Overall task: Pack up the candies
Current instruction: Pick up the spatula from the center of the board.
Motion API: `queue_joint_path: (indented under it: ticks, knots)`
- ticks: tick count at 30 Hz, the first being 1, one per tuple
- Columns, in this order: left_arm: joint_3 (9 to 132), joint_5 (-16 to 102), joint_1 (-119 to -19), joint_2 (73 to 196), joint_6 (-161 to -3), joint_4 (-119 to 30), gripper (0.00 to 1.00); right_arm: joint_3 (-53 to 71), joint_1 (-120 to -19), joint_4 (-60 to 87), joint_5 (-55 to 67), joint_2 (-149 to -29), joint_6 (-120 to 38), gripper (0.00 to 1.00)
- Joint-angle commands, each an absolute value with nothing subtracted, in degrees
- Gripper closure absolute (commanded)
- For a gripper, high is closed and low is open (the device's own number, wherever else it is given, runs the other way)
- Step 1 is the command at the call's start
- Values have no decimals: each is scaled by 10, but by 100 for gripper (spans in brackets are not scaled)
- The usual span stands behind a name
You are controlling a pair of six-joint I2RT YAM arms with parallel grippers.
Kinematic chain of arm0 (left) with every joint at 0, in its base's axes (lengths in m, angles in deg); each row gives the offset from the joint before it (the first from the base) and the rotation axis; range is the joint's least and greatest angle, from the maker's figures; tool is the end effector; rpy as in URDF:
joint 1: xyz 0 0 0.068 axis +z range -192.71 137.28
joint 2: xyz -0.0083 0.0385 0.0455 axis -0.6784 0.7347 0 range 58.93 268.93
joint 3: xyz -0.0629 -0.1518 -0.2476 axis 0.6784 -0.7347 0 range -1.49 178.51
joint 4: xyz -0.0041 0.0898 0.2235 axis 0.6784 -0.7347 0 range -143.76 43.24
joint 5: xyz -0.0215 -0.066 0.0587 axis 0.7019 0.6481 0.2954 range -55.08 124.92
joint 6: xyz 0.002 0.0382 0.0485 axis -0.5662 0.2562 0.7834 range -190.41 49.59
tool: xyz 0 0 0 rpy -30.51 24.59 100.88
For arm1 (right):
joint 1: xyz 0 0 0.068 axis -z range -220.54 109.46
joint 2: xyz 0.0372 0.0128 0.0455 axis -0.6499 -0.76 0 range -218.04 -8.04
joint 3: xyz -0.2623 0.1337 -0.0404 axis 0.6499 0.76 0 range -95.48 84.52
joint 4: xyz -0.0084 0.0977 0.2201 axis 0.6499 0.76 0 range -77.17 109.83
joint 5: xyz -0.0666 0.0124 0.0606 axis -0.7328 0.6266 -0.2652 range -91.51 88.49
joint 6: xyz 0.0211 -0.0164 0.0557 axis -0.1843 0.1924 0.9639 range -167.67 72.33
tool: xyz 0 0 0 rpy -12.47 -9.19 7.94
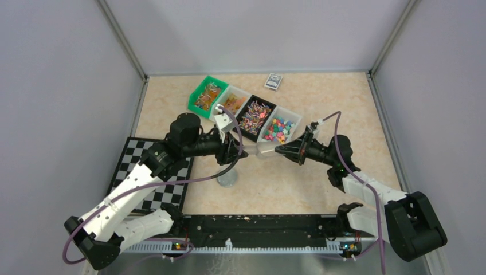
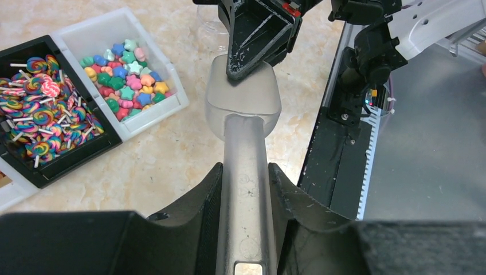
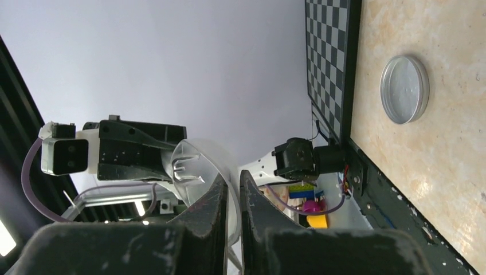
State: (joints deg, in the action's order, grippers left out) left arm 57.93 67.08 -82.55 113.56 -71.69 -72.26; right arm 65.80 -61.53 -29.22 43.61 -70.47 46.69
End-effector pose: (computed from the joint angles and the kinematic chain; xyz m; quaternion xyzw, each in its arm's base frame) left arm 0.1192 -0.1319 0.3875 0.4096 0.6942 -0.4052 0.4314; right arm 0.1708 0.1010 0.2559 0.1814 0.6910 0.6908 0.1114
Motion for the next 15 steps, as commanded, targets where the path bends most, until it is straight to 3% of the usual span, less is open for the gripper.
queue_joint_path:
  ticks: [1, 2, 5, 9, 11, 15]
  knots:
    - [571, 671, -830, 1136, -709, -685, 92, 662, -621, -374, 438, -710, 493, 100]
    - [570, 665, -829, 1135, -697, -686, 97, 660, -622, -373, 437, -709, 485, 95]
    - [571, 633, -829, 1131, -694, -692, 100, 651, -620, -314, 429, -696, 445, 59]
    - [570, 565, -829, 1117, -701, -702, 100, 621, -613, -153, 401, -661, 367, 33]
    - [572, 530, -829, 1109, -703, -707, 100, 599, -599, -68, 384, -640, 318, 24]
    - [579, 462, -829, 1101, -729, -728, 100, 547, -564, 105, 331, -611, 213, 22]
